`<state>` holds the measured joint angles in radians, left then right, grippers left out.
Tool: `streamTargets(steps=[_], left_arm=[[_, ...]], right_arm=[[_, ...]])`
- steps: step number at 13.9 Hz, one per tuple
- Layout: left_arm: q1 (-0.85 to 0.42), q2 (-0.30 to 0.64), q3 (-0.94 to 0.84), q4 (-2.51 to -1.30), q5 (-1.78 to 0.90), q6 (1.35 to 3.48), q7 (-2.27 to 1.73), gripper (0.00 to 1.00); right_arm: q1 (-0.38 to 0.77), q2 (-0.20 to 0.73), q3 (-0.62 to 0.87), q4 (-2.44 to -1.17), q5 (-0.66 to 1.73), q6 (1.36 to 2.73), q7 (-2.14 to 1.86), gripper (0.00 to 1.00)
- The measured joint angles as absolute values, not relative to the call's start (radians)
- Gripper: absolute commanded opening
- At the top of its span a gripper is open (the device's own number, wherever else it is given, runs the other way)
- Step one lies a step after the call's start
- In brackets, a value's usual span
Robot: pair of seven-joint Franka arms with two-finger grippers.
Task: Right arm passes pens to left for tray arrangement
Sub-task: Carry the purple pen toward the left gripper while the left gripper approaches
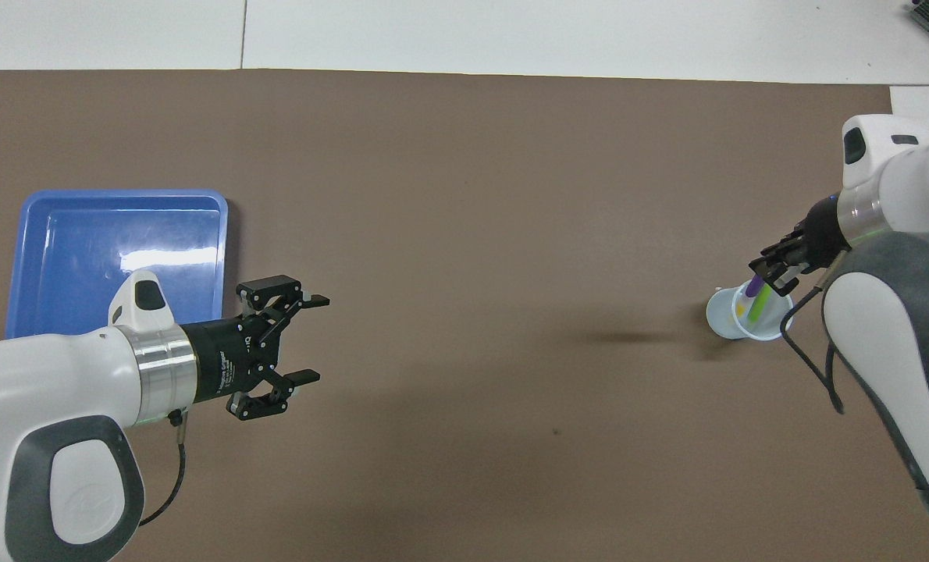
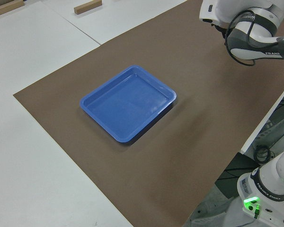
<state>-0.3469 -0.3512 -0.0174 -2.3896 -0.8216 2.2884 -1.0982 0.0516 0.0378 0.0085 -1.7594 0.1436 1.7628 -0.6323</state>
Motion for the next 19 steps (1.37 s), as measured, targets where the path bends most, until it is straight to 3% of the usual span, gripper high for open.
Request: streamTargets(steps=[6, 13, 19], left_arm=[[-0.348, -0.357, -0.015, -2.381, -0.885, 2.278, -1.098, 1.00], [-0.377, -0.357, -0.029, -2.368, -0.922, 2.286, -1.243, 1.00], [-0.389, -0.352, -0.153, -2.369, -0.929, 2.456, -1.482, 1.00]], right_arm=[[0.145, 0.034, 0.018, -1.794, 0.445, 1.782, -0.084, 0.00], [0.271, 0.007, 0.019, -1.880, 0.676, 1.956, 0.397, 0.00], [0.394, -0.014, 0.020, -1.972, 0.824, 2.297, 0.665, 0.00]])
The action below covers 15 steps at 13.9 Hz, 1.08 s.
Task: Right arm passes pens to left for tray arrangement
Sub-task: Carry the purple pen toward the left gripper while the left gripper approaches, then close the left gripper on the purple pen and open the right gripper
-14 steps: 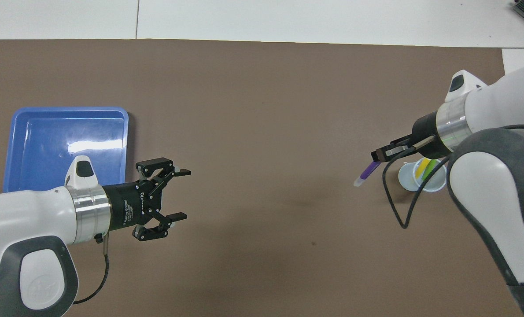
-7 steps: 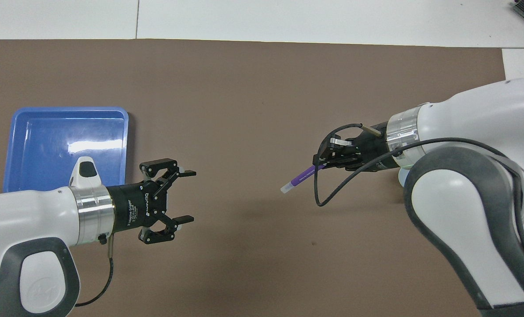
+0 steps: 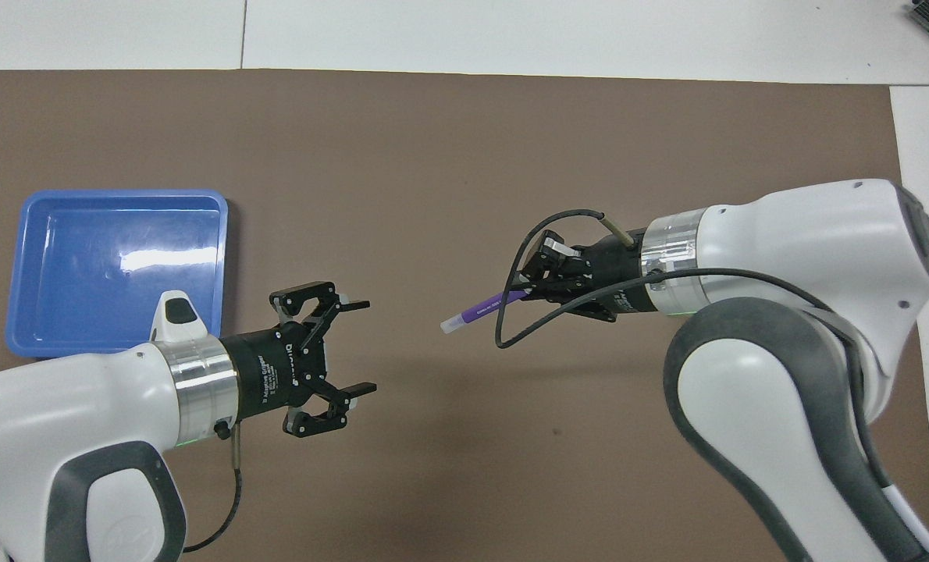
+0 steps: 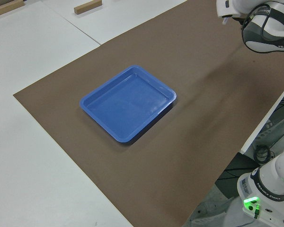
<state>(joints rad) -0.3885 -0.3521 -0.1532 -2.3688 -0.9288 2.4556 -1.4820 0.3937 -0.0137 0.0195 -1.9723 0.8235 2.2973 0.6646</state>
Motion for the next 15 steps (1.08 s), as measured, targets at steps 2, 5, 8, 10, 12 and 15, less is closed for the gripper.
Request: streamTargets(steps=[2, 5, 8, 10, 12, 15], left_arm=[[-0.389, -0.347, -0.178, -2.369, -0.929, 2.524, -1.534, 1.00], [-0.389, -0.328, -0.203, -2.367, -0.929, 2.606, -1.580, 1.00], [-0.390, -0.304, -0.208, -2.349, -0.929, 2.617, -1.587, 1.00], [-0.394, -0.292, -0.211, -2.340, -0.929, 2.624, -1.587, 1.00], [-0.417, -0.274, -0.212, -2.336, -0.929, 2.656, -1.588, 1.00], [-0.445, -0.250, -0.215, -2.332, -0.929, 2.689, -1.591, 0.97]], right_arm=[[0.415, -0.014, 0.020, -1.990, 0.858, 2.375, 0.720, 0.00], [0.417, -0.018, 0.019, -2.003, 0.864, 2.386, 0.747, 0.00], [0.441, -0.025, 0.020, -2.034, 0.940, 2.471, 0.752, 0.00], [0.498, -0.028, 0.022, -2.047, 1.009, 2.560, 0.773, 0.00], [0.544, -0.029, 0.025, -2.051, 1.014, 2.603, 0.811, 0.00], [0.547, -0.030, 0.024, -2.057, 1.015, 2.612, 0.815, 0.00]])
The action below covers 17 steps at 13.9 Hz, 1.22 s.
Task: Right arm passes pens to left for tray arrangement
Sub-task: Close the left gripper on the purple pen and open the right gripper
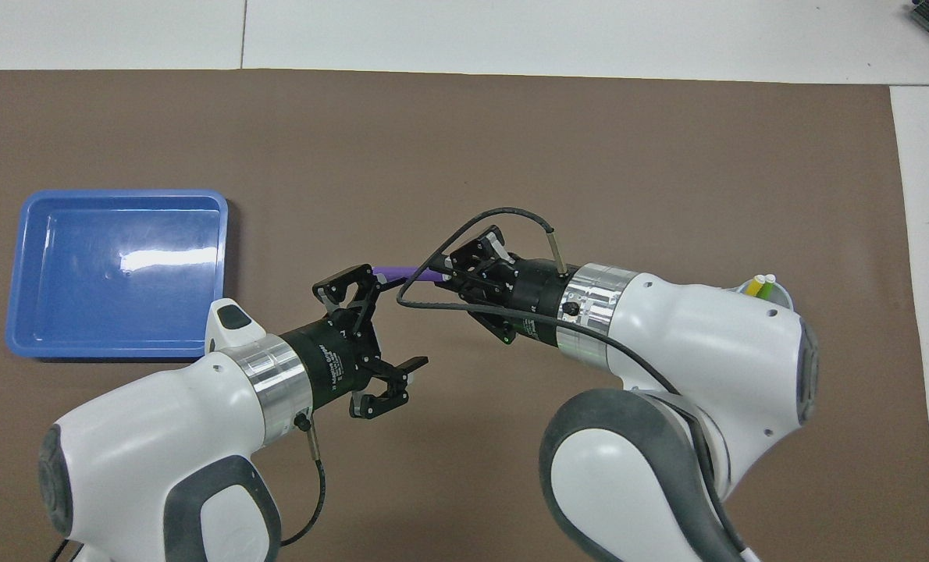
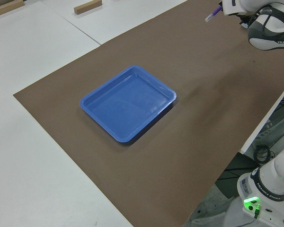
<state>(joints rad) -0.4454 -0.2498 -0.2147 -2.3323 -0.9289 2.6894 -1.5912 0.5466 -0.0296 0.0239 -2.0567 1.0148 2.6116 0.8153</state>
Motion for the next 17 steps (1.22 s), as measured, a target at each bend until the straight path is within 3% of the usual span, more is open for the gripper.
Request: streamTargets(steps=[12, 17], left_arm=[[-0.400, -0.242, -0.199, -2.296, -0.929, 2.664, -1.592, 0.98], [-0.398, -0.158, -0.197, -2.228, -0.929, 2.681, -1.591, 0.98]], right_arm=[[0.547, -0.048, 0.022, -2.093, 1.015, 2.611, 0.815, 0.00], [0.547, -0.049, 0.022, -2.094, 1.015, 2.611, 0.815, 0.00]])
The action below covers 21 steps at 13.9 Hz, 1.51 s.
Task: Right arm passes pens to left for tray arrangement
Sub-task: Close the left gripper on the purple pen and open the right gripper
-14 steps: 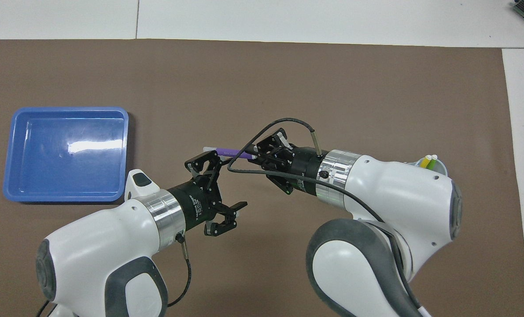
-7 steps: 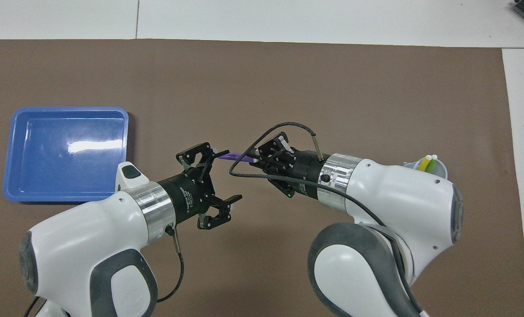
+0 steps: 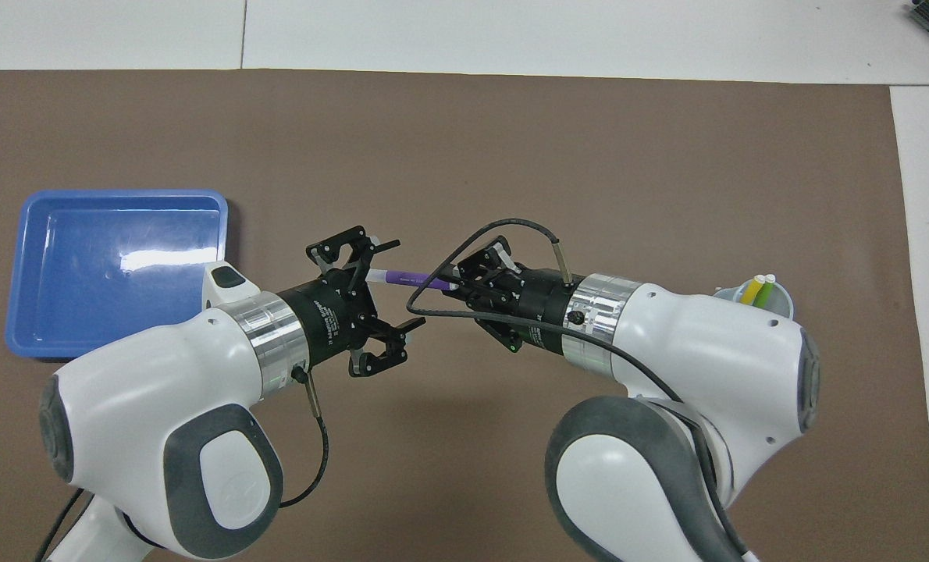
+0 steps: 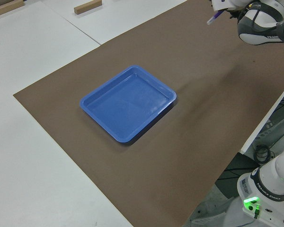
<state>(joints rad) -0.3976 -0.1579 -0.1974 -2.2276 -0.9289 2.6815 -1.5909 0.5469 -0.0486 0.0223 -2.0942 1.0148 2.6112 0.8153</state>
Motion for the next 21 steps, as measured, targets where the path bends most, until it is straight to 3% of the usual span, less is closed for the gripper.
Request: streamTargets(steps=[3, 4, 6, 9, 10, 18, 19, 20, 21], left_arm=[[-0.400, -0.132, -0.207, -2.217, -0.929, 2.691, -1.590, 0.96], [-0.400, -0.131, -0.208, -2.217, -0.929, 2.692, -1.590, 0.90], [-0.400, -0.131, -0.208, -2.216, -0.929, 2.693, -1.590, 0.65], [-0.400, -0.131, -0.208, -2.216, -0.929, 2.693, -1.587, 0.09], [-0.400, -0.131, -0.208, -2.217, -0.929, 2.693, -1.584, 0.00], [-0.402, -0.130, -0.212, -2.219, -0.927, 2.690, -1.539, 0.00], [-0.403, -0.130, -0.212, -2.219, -0.927, 2.690, -1.536, 0.00], [-0.403, -0.130, -0.212, -2.219, -0.927, 2.690, -1.534, 0.00], [-0.403, -0.130, -0.212, -2.219, -0.927, 2.690, -1.532, 0.00]], right_arm=[[0.547, -0.049, 0.022, -2.095, 1.015, 2.611, 0.815, 0.00], [0.547, -0.049, 0.022, -2.095, 1.015, 2.611, 0.815, 0.00], [0.547, -0.050, 0.022, -2.095, 1.015, 2.611, 0.815, 0.00], [0.547, -0.050, 0.022, -2.095, 1.015, 2.611, 0.815, 0.00], [0.547, -0.050, 0.022, -2.095, 1.015, 2.611, 0.815, 0.00], [0.546, -0.053, 0.019, -2.101, 1.015, 2.609, 0.814, 0.00], [0.546, -0.054, 0.019, -2.102, 1.015, 2.609, 0.814, 0.04], [0.545, -0.055, 0.019, -2.103, 1.015, 2.609, 0.814, 0.35], [0.545, -0.055, 0.019, -2.103, 1.015, 2.609, 0.814, 0.79]])
